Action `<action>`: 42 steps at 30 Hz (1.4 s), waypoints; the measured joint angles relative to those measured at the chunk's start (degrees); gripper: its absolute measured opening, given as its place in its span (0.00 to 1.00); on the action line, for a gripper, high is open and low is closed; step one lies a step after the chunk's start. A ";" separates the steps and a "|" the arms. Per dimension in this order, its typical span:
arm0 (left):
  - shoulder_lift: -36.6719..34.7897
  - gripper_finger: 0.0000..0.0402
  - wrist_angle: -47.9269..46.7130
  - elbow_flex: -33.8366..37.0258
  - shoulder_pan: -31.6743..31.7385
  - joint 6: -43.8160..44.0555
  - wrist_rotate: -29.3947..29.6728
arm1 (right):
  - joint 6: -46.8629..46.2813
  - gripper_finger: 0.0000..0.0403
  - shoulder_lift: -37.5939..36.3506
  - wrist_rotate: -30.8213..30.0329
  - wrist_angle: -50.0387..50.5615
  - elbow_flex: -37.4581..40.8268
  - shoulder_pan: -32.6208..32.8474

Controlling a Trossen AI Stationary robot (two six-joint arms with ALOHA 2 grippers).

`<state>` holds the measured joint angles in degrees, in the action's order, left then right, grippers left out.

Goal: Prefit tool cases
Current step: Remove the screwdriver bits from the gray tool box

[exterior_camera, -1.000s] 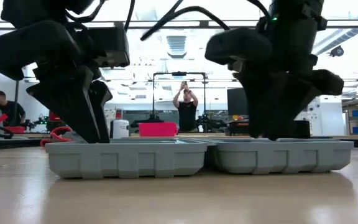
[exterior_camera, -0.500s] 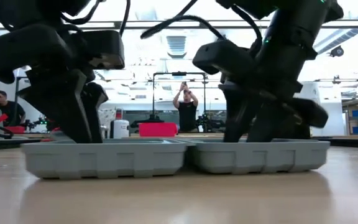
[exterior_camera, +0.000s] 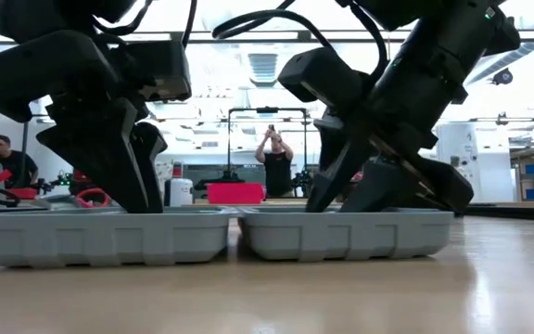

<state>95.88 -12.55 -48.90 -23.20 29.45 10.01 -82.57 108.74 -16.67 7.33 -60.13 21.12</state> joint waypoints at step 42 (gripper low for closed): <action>1.25 0.55 1.90 0.50 0.02 -1.48 0.12 | -0.34 0.29 -0.27 -0.94 -1.40 -0.32 0.20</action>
<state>97.13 -10.64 -48.40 -23.18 27.97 10.12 -82.91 108.47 -17.61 5.94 -60.45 21.32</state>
